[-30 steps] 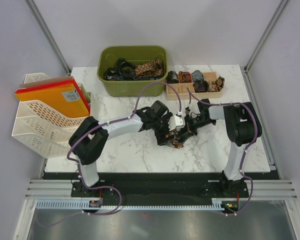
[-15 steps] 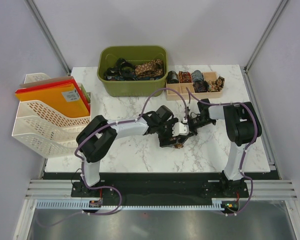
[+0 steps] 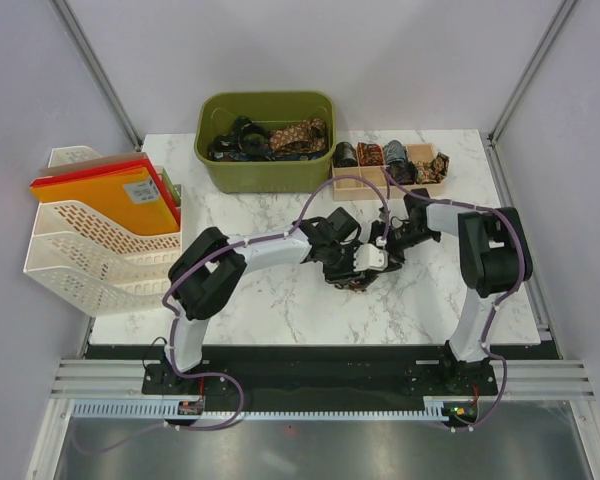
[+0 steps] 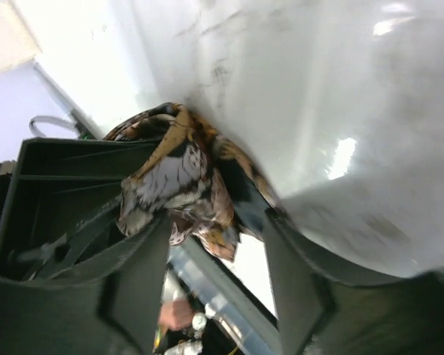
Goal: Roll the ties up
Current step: Roll the tie at the center of the board.
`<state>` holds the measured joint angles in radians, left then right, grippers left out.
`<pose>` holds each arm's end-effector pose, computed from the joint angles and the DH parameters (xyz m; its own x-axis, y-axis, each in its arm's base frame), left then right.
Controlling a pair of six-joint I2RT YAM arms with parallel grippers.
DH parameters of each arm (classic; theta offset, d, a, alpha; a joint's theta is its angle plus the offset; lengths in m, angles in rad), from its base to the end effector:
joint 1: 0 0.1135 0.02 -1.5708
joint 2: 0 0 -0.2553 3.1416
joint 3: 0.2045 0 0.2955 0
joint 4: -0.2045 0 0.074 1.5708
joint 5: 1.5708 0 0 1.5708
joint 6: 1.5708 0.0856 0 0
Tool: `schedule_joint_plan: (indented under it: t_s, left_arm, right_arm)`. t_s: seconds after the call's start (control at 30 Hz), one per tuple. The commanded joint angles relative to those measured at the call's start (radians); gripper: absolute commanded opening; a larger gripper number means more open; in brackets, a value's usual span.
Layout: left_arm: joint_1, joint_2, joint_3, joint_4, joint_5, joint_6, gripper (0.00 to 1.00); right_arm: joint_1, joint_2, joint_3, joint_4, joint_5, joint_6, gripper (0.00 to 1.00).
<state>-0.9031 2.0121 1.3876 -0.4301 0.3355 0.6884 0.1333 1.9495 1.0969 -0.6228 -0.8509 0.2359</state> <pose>0.2721 -0.3907 0.0892 0.1191 0.8178 -0.5631 0.9924 -0.0809 0.0924 0.3506 0.1120 0.0425 -0.9964 0.0219 0.0823 0.0764 0.6570 0.7500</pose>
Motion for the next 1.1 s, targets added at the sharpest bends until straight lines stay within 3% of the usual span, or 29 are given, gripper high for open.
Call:
schedule_joint_plan:
  t_s: [0.0,0.2,0.3,0.57,0.9,1.07]
  left_arm:
    - [-0.014,0.076,0.004,-0.090,-0.105,-0.104,0.21]
    - [-0.014,0.085,0.007,-0.079,-0.101,-0.182,0.18]
    - [-0.014,0.093,0.007,-0.075,-0.096,-0.185,0.17]
    - [-0.014,0.091,0.010,-0.073,-0.084,-0.176,0.15]
    - [-0.014,0.108,0.013,-0.073,-0.072,-0.162,0.13]
    - [-0.014,0.112,0.011,-0.073,-0.059,-0.155,0.13]
  right_arm:
    - [-0.072,-0.105,0.021,-0.041,0.151,-0.029,0.67]
    - [-0.095,-0.153,-0.023,-0.061,0.285,0.016,0.89]
    - [-0.095,-0.156,-0.089,-0.023,0.259,0.042,0.98]
    - [-0.083,-0.064,-0.189,0.139,0.190,0.091,0.98]
    - [0.015,0.046,-0.166,0.247,0.122,0.149,0.98]
    - [0.022,-0.003,-0.189,0.334,0.098,0.183,0.90]
